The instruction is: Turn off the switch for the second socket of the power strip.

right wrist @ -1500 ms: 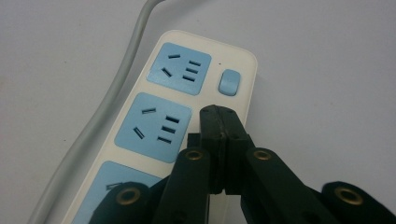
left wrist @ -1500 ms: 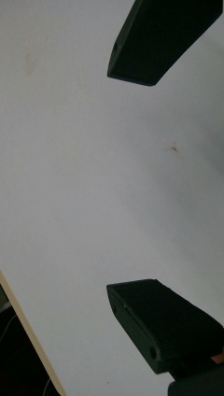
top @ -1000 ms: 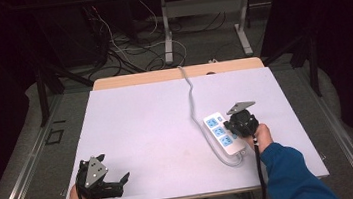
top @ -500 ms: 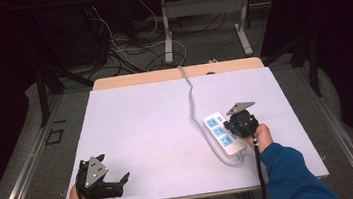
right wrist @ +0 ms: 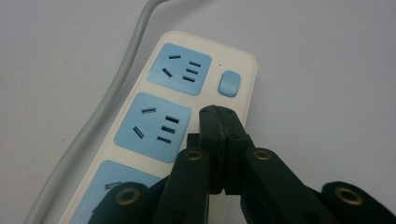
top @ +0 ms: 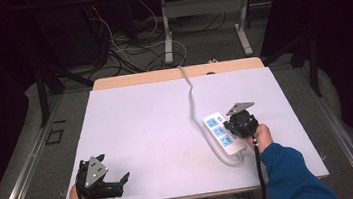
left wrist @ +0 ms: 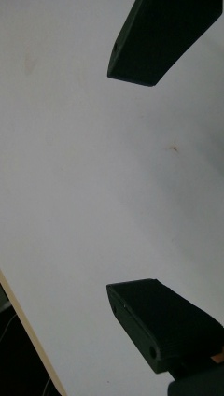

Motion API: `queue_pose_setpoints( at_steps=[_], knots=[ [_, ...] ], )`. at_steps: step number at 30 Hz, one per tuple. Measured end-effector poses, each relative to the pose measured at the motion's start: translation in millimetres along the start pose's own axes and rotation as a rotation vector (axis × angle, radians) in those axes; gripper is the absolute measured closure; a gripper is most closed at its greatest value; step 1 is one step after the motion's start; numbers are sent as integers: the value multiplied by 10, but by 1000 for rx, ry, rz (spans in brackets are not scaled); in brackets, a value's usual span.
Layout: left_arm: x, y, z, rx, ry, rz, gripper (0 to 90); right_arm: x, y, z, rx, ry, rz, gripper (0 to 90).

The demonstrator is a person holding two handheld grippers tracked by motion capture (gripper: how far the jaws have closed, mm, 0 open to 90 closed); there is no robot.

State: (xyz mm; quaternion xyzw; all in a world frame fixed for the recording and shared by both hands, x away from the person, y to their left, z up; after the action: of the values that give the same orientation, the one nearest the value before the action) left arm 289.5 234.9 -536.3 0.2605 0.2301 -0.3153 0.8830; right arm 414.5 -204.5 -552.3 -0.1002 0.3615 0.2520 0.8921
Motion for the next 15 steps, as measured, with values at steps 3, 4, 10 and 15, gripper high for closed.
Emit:
queue_pose_setpoints(
  at_steps=[3,4,10,15],
  knots=[
    [0,1,0,1,0,0,6,1,11,-4,1,-1,5,900],
    [0,0,0,0,0,0,6,2,13,-4,0,-3,3,900],
    [-3,3,0,3,0,1,6,-3,19,-4,-21,-1,-13,900],
    [-2,2,0,0,0,0,6,0,29,-3,-20,1,-16,900]
  ],
)
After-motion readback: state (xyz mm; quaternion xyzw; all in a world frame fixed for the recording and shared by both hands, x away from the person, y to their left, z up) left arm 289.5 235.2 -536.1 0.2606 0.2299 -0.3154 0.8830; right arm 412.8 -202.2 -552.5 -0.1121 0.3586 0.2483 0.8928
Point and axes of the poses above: each handheld gripper's, and its own axes: x roughly forward along the jaws, z roughly out of its top, y roughly to its left, the point moved 3 cm from there along x, roughly forward along the jaws, and after that the axes turned 9 degrees about x, right-handed, at the moved point
